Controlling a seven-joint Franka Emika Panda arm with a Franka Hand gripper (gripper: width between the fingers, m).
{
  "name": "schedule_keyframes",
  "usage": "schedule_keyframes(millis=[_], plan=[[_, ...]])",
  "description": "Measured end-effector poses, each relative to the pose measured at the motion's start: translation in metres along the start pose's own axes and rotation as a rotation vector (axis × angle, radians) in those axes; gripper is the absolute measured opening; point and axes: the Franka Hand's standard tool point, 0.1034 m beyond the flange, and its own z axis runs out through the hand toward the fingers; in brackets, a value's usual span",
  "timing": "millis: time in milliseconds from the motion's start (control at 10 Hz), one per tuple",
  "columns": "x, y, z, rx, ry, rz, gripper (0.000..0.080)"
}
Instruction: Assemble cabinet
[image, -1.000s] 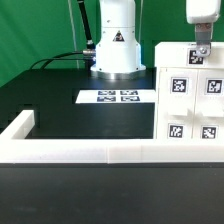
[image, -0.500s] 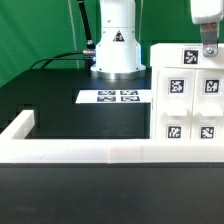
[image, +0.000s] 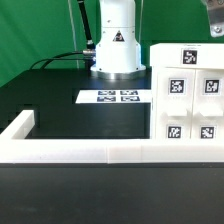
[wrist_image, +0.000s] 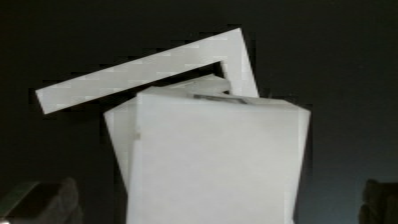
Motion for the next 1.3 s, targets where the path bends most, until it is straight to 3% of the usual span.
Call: schedule_keyframes(millis=[300,400,900,1300], plan=[[0.0008,0.0018,0.0031,-0.007,0.008,-0.071,0.0797],[0.0007,0.0017,0.0012,-0.026,0.038,-0.315,0.0797],[-0.0051,-0.003,-0.0032,-0.038,0.056,-0.913,0.0797],[-0.0033,-0.004,-0.0034,-0.047,0.055,-1.22,0.0797]])
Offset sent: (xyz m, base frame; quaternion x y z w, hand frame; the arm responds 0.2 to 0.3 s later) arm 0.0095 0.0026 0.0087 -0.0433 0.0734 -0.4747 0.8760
